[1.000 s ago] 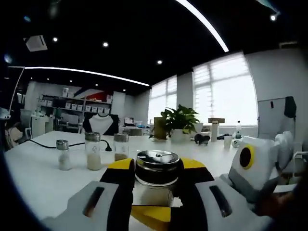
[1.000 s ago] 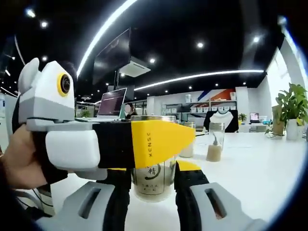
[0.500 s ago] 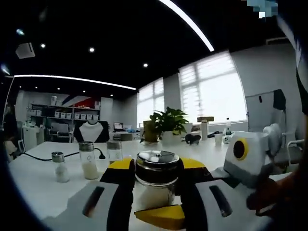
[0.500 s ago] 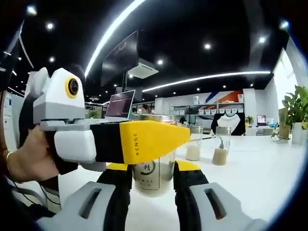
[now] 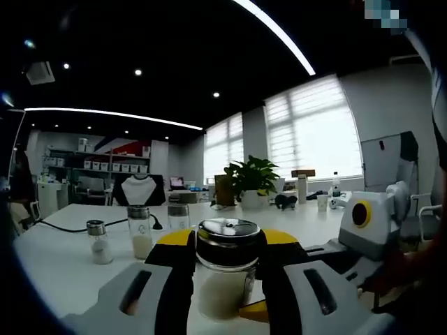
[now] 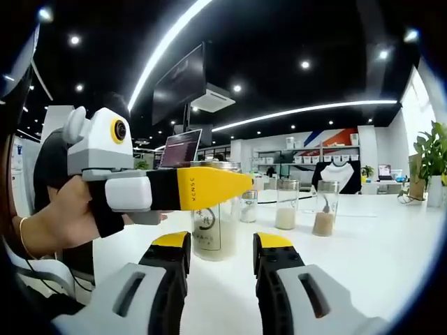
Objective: Rotate the seasoning bottle until the label or dispensing opening points toward the visible target arrow and the bottle remains upright within the marked orientation range
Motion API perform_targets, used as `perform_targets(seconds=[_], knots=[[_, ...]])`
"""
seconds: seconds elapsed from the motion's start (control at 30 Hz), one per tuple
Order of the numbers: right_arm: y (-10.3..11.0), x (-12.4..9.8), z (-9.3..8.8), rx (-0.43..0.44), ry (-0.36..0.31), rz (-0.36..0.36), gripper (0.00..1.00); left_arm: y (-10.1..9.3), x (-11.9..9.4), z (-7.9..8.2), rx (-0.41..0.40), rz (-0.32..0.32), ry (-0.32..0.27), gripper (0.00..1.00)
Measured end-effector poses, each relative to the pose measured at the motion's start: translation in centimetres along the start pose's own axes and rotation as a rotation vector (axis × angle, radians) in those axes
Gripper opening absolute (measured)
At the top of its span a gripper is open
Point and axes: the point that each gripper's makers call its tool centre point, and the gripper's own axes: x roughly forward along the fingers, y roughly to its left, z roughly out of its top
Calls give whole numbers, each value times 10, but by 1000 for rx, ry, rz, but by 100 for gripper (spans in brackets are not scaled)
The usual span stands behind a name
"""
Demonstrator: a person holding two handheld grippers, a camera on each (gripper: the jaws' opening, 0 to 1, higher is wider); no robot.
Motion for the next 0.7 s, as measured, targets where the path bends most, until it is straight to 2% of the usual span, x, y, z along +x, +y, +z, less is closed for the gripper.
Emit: perform_targets(seconds=[0.23, 0.7], knots=[[-7, -4, 0, -24, -4, -32, 31, 16, -7, -7, 0, 25, 22, 37], [-8, -4, -6, -4, 26, -30, 31, 38, -13, -18, -33, 86, 41, 37]])
